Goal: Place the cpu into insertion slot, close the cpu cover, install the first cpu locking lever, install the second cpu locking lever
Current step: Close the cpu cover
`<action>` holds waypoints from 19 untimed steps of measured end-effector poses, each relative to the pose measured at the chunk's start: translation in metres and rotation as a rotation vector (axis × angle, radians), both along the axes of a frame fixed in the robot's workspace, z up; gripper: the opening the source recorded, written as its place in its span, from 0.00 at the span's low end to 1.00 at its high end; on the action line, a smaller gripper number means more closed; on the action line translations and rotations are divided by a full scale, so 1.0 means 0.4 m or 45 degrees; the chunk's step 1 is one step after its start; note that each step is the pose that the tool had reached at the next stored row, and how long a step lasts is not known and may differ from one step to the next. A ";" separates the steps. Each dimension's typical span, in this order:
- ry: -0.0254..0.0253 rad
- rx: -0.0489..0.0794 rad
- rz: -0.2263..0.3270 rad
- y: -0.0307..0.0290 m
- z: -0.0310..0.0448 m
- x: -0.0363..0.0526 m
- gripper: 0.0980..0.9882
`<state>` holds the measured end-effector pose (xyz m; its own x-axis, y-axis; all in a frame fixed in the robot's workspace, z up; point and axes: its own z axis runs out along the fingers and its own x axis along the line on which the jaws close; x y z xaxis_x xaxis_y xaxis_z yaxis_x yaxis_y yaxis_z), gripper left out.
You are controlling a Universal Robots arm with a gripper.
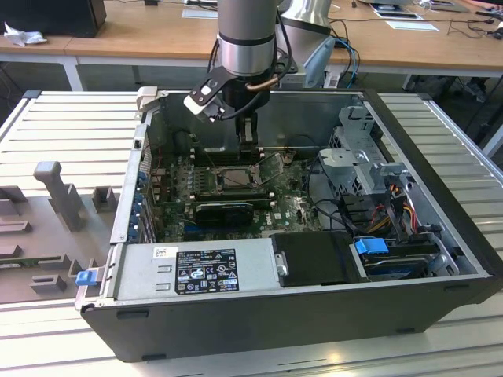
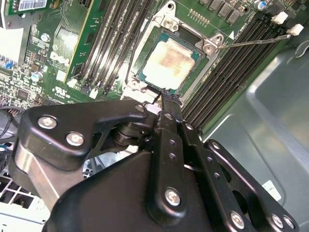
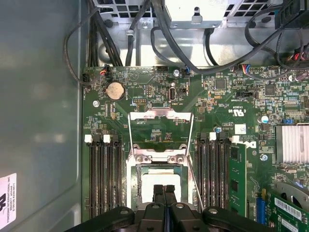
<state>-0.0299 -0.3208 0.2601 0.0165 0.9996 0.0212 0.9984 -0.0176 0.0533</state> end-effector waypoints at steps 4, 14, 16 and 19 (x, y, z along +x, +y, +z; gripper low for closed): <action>0.0002 0.000 0.000 0.000 0.001 0.003 0.01; 0.0001 0.000 0.000 0.000 0.001 0.027 0.01; 0.0001 0.000 0.000 0.000 0.001 0.035 0.01; 0.0001 0.000 0.000 0.000 0.001 0.040 0.01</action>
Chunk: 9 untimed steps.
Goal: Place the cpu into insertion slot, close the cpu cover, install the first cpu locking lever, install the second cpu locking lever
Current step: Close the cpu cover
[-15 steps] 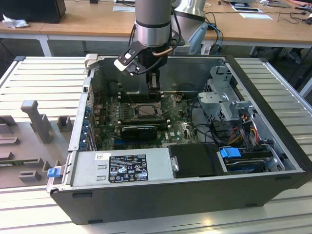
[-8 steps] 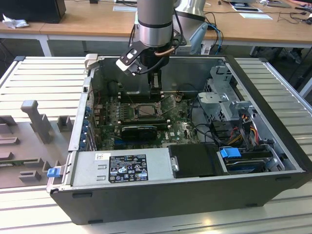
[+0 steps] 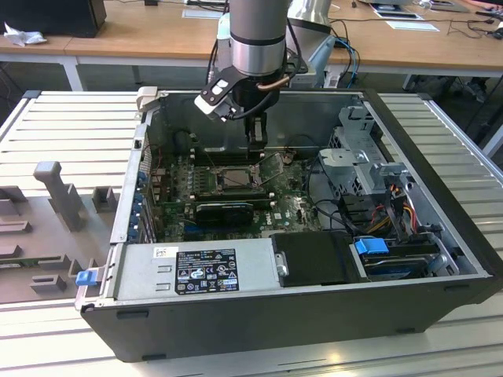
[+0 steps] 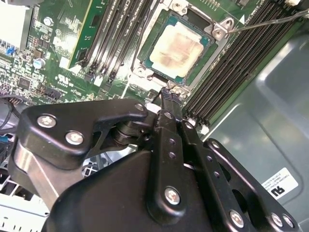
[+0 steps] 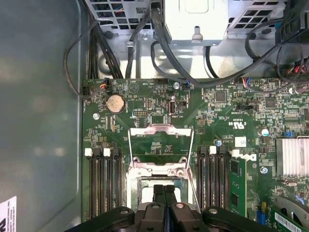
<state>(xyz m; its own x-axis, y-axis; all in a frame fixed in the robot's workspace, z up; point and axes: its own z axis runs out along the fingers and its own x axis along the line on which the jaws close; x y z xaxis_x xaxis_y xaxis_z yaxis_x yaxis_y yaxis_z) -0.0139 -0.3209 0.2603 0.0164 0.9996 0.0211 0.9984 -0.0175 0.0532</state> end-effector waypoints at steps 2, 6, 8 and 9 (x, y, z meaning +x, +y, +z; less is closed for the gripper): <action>0.0000 0.000 0.000 0.000 0.000 0.004 0.01; 0.0000 0.000 0.000 0.000 0.000 0.010 0.01; 0.0000 0.000 0.000 0.000 0.000 0.012 0.01; 0.0000 0.000 0.000 0.000 0.000 0.014 0.01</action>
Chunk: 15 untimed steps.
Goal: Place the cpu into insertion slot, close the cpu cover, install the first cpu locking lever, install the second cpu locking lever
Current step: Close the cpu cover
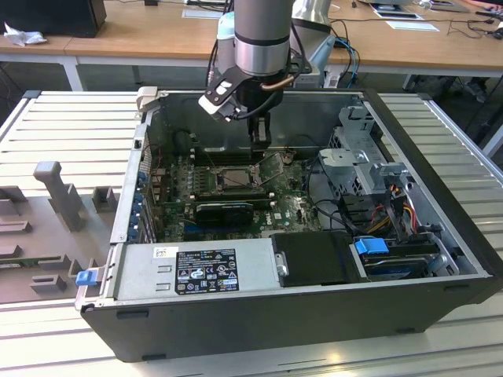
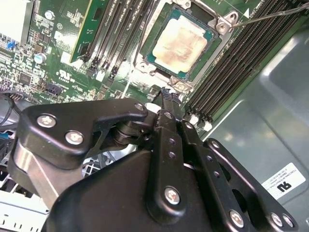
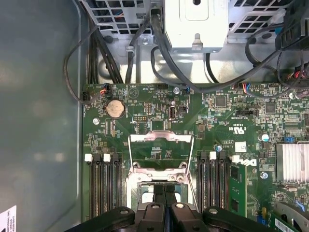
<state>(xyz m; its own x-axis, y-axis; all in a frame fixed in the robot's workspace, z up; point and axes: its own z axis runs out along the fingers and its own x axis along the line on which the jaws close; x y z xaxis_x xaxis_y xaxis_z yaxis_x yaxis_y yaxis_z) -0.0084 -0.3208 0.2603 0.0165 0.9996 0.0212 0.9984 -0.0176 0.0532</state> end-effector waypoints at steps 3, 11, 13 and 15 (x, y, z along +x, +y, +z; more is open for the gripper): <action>0.0000 0.000 0.000 0.000 0.000 0.007 0.01; 0.0001 0.000 0.000 0.000 0.000 0.024 0.01; 0.0002 0.000 0.001 0.000 0.000 0.032 0.01; 0.0003 0.000 0.001 0.000 0.000 0.038 0.01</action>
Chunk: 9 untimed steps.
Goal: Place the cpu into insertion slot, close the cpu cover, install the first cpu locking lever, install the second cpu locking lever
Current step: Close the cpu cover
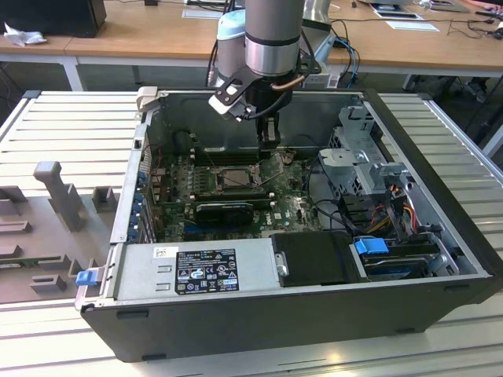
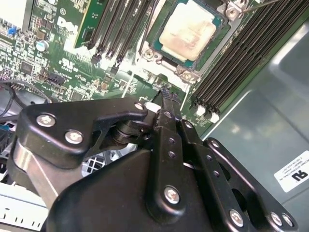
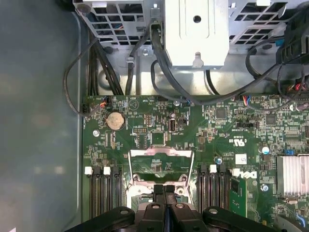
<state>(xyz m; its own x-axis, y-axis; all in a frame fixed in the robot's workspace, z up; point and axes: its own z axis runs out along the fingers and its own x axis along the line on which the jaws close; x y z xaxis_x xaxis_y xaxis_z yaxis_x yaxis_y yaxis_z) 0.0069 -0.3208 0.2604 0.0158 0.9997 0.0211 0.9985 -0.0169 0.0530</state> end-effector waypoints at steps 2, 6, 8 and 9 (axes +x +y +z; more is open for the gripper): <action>0.0000 0.000 0.000 0.000 0.000 0.006 0.01; 0.0008 0.000 0.000 0.000 0.000 0.035 0.01; 0.0013 0.000 0.001 0.000 0.000 0.047 0.01; 0.0014 0.000 0.002 0.000 0.000 0.055 0.01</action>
